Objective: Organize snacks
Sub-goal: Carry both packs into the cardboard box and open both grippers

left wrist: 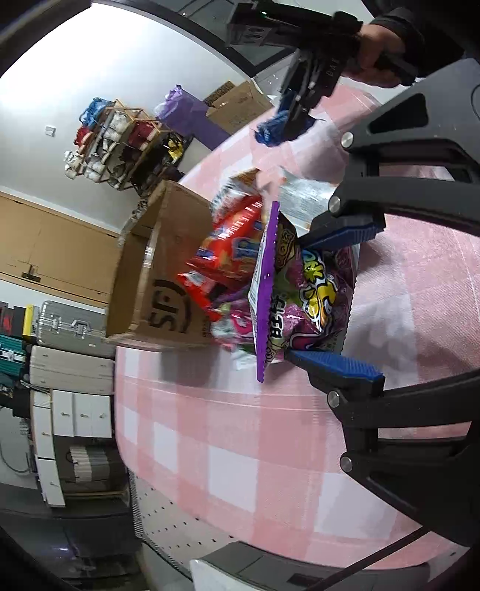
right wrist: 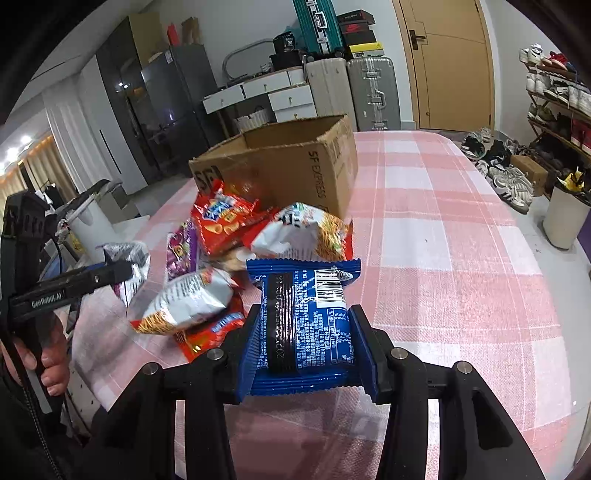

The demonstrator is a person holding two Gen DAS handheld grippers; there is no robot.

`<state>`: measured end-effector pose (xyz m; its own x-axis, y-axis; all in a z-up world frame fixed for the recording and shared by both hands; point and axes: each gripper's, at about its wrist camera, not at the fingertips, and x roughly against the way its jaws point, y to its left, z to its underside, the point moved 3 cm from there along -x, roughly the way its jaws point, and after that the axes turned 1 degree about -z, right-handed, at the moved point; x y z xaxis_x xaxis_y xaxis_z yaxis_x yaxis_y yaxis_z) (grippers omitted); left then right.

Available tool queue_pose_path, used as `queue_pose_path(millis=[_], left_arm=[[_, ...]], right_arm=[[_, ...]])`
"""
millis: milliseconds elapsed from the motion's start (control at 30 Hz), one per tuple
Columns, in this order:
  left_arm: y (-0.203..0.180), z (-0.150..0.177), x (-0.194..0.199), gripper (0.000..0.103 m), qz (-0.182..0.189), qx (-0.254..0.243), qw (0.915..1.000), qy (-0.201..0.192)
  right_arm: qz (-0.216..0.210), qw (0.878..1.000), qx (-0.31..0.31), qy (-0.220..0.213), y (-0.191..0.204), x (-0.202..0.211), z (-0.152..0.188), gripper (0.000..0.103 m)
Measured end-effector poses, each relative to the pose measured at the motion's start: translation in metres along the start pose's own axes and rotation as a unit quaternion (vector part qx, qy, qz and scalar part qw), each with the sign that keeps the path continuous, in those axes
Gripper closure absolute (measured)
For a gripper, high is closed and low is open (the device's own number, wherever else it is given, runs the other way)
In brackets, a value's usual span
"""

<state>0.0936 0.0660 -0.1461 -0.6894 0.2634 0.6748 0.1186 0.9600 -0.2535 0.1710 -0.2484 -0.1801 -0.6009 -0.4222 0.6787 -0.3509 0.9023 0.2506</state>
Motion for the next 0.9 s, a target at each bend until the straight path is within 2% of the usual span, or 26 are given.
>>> queue_pose_path(millis=[267, 533, 733, 900], left_arm=[[-0.012, -0.046, 0.019, 0.056, -0.014, -0.025, 0.9993, -0.023], [-0.022, -0.097, 0.023, 0.056, -0.014, -0.028, 0.9991, -0.028], [-0.036, -0.136, 0.017, 0.056, -0.018, -0.051, 0.9982, -0.026], [-0.046, -0.173, -0.003, 0.056, -0.017, -0.06, 0.9979, -0.018]], right_arm=[[-0.029, 0.999, 0.005, -0.022, 0.008, 0.012, -0.029, 0.057], [-0.054, 0.998, 0.016, -0.041, 0.016, 0.016, -0.077, 0.057], [-0.067, 0.996, 0.036, -0.052, 0.025, 0.016, -0.12, 0.057], [-0.078, 0.994, 0.053, -0.058, 0.034, 0.006, -0.158, 0.057]])
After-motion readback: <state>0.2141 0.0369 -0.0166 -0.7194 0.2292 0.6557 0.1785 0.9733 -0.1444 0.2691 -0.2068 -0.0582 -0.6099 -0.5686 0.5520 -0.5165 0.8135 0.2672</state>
